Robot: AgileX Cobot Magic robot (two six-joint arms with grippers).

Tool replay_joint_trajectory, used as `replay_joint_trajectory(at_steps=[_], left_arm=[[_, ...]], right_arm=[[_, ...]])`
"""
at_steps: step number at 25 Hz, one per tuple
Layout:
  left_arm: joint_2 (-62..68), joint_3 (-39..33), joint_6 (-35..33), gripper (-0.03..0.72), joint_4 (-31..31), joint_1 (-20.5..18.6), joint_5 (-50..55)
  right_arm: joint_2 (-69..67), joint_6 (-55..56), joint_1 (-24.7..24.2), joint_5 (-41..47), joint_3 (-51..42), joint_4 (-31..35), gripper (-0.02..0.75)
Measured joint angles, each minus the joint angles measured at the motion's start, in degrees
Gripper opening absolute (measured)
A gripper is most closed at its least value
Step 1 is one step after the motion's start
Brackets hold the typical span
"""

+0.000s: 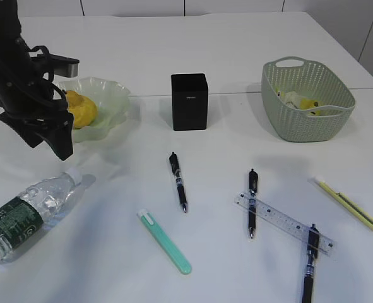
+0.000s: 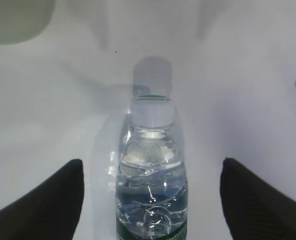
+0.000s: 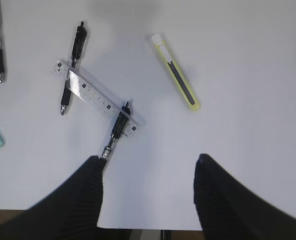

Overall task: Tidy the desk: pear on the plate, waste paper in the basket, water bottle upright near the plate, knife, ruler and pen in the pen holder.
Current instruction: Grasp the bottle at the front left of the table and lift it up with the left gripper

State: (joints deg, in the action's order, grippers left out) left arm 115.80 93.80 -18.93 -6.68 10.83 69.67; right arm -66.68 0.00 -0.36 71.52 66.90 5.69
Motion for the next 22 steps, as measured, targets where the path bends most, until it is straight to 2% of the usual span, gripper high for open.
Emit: replay_joint_trajectory(at_steps=[4, 11, 22], left_arm=[[0.8, -0.5, 0.2, 0.594, 0.6, 0.0, -0.1], [0.8, -5.6, 0.6, 0.594, 0.6, 0.0, -0.1], [1.4, -5.6, 0.7, 0.594, 0.6, 0.0, -0.2]], right_arm=[[0.0, 0.0, 0.0, 0.0, 0.0, 0.0, 0.459], [0.0, 0.0, 0.0, 0.0, 0.0, 0.0, 0.459], [0.0, 0.0, 0.0, 0.1, 0.0, 0.0, 0.459]])
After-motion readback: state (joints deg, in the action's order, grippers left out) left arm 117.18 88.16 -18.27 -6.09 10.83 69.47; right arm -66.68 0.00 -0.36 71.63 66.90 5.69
